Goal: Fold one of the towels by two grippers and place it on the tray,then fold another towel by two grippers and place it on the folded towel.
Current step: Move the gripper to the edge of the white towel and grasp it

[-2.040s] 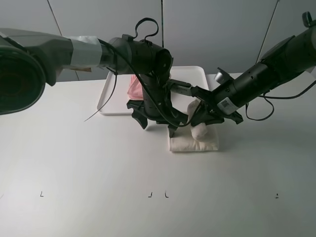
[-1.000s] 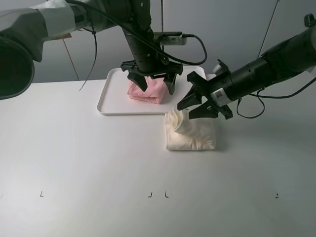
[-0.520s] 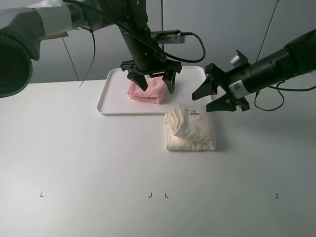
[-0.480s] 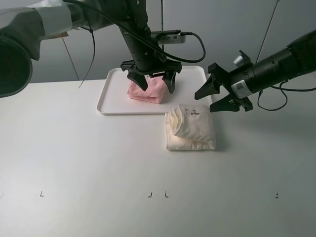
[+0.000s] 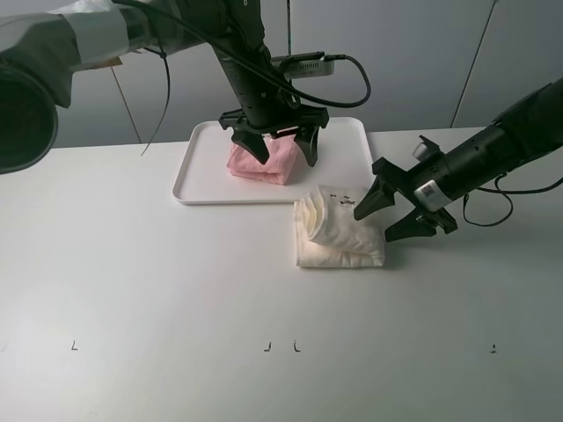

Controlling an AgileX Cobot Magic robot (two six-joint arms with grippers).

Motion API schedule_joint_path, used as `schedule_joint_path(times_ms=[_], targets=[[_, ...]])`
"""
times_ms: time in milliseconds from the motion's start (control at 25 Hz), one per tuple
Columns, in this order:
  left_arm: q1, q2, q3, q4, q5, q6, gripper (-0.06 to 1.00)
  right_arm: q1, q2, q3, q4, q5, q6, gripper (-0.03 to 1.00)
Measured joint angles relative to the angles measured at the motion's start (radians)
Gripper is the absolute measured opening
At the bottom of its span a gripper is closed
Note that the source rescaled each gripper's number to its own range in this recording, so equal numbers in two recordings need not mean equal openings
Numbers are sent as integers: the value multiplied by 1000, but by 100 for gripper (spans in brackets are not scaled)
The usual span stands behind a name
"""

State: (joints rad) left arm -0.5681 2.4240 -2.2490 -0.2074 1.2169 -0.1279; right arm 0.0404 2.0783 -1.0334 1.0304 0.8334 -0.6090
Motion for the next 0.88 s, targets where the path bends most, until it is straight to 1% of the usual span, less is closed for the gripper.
schedule_joint_path(times_ms=[160,280,440,480,520,560,640,680,720,880], targets=[[0,0,0,0,0,2,99,0,7,0,0,-27,-19,70],[0,0,0,0,0,11,99,0,16,0,8,-32,-33,68],[0,0,0,-1,0,24,99,0,46,0,70,-2,-66,62],[0,0,0,-1,0,24,99,0,52,0,83,2,-74,59],[0,0,0,-1,0,24,99,0,59,0,90,4,-83,55],[0,0,0,-1,0,24,99,0,64,0,92,4,-95,47],[0,0,0,-1,0,27,99,0,70,0,100,1,-128,22],[0,0,0,-1,0,29,99,0,70,0,110,3,-146,11],[0,0,0,-1,0,29,99,0,70,0,118,5,-172,8],[0,0,0,1,0,57,99,0,69,0,185,40,-249,8]])
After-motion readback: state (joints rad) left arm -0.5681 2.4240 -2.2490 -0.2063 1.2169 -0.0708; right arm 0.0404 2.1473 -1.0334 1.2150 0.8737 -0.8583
